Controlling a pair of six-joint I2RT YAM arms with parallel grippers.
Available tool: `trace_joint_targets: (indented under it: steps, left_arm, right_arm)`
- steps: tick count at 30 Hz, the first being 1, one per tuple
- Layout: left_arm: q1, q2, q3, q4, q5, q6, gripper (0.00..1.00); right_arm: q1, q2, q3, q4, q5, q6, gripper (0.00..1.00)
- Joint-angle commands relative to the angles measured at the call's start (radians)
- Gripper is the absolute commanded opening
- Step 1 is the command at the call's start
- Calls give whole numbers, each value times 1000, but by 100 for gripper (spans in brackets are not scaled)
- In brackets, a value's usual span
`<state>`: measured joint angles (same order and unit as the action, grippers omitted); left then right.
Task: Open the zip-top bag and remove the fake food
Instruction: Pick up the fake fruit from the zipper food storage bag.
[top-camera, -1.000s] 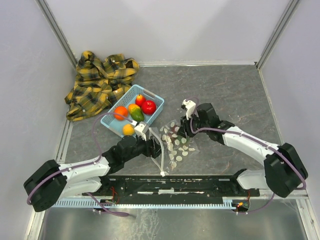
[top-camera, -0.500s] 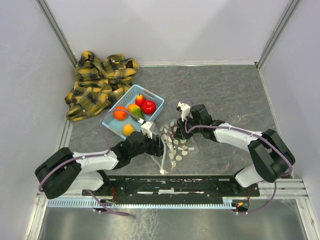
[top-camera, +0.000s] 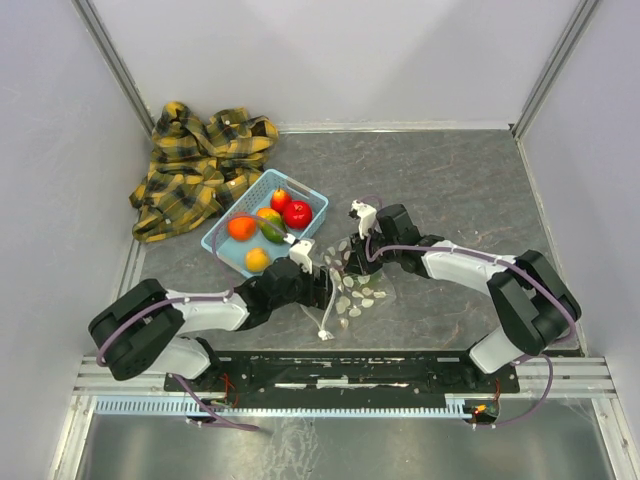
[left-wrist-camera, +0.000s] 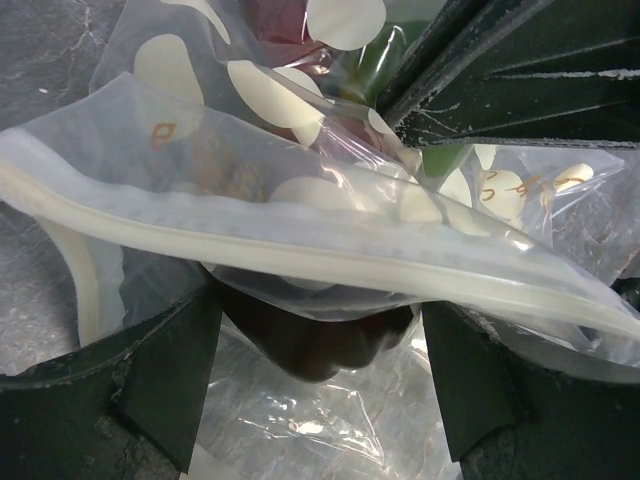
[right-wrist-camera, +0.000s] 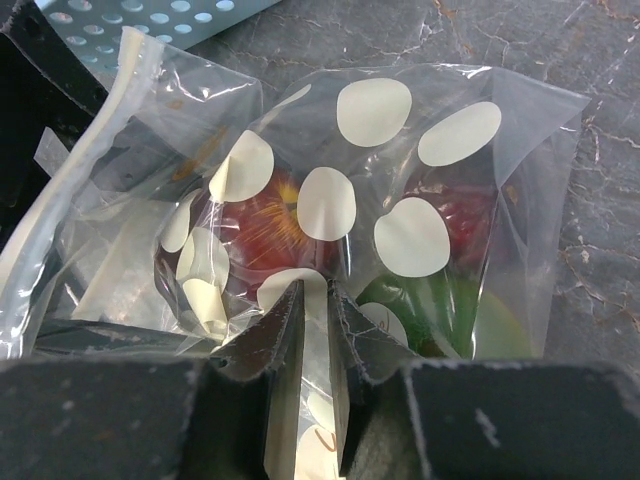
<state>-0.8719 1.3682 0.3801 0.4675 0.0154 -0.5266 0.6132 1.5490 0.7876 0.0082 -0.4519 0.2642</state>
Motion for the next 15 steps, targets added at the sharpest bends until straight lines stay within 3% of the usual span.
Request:
trace_joint_targets:
  steps: [1,15]
  left_arm:
    - [-2,17,66,30,-58,44,87]
    - [-2,-167,14,-94,-93,77,89]
  right_arm:
    - [15,28,27,28,-20,-8,23]
    - [13,4,35,-16,30,-26,24]
